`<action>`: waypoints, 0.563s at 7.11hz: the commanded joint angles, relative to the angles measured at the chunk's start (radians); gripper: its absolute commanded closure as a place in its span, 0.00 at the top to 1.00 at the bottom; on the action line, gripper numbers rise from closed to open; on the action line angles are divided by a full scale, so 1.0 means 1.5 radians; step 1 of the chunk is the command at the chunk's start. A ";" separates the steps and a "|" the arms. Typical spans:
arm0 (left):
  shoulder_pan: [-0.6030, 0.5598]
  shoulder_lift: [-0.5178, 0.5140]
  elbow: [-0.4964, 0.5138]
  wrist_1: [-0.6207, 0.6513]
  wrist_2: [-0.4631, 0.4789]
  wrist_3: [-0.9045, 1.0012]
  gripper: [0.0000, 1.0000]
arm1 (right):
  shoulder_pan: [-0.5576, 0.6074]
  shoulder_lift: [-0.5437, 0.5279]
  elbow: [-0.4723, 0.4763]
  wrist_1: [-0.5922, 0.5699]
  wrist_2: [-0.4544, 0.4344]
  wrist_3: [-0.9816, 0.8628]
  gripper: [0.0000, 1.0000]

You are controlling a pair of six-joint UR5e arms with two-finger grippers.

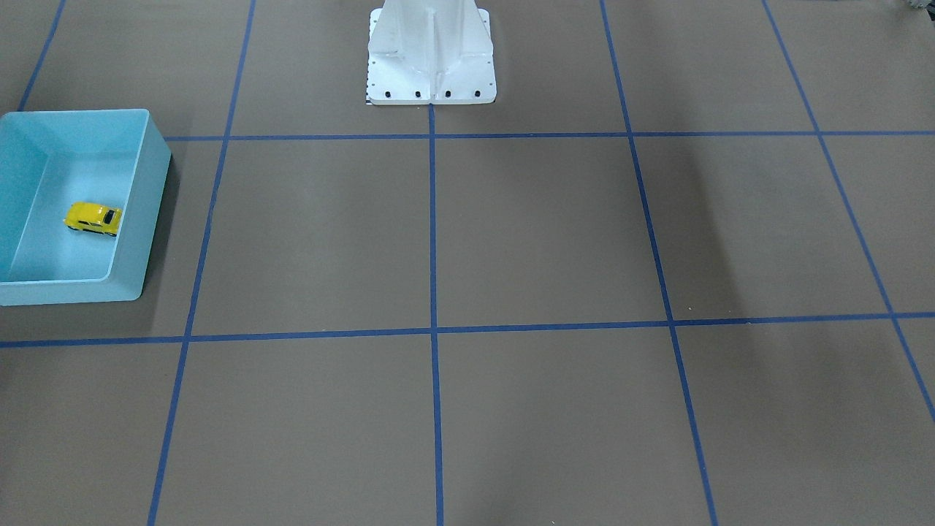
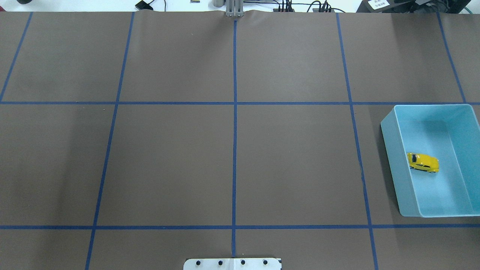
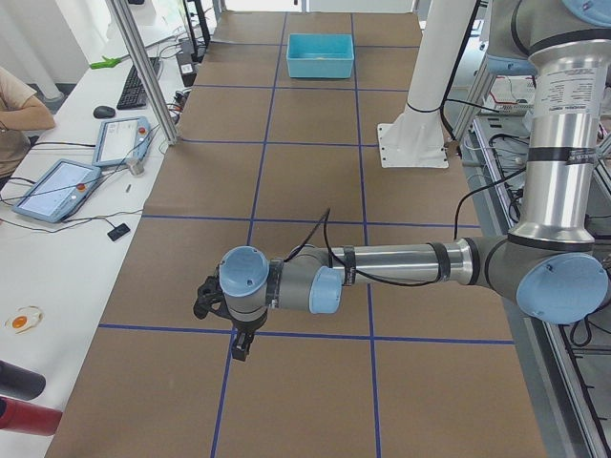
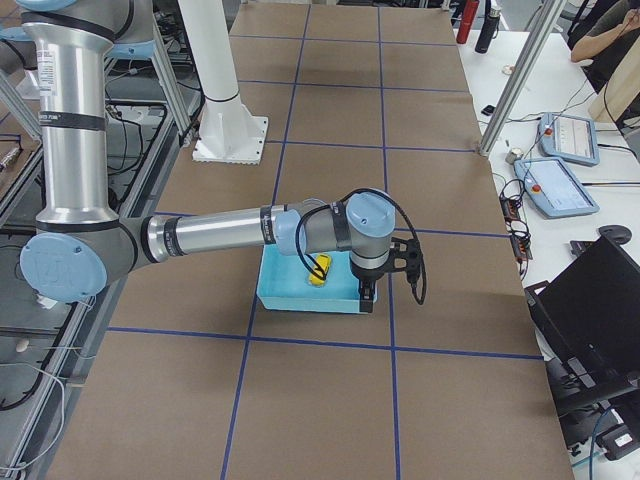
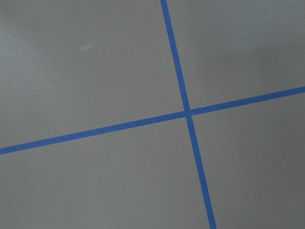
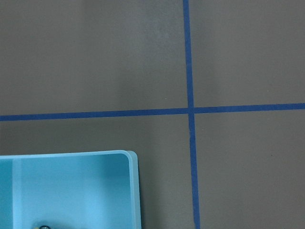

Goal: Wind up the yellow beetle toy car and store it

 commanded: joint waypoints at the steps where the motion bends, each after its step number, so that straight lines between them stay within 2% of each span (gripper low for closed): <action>1: 0.000 0.000 0.002 -0.002 0.005 -0.001 0.99 | -0.003 -0.007 0.021 -0.018 -0.011 -0.001 1.00; 4: 0.000 0.002 0.002 -0.002 0.000 -0.005 0.99 | 0.001 -0.032 0.037 -0.018 -0.012 -0.008 1.00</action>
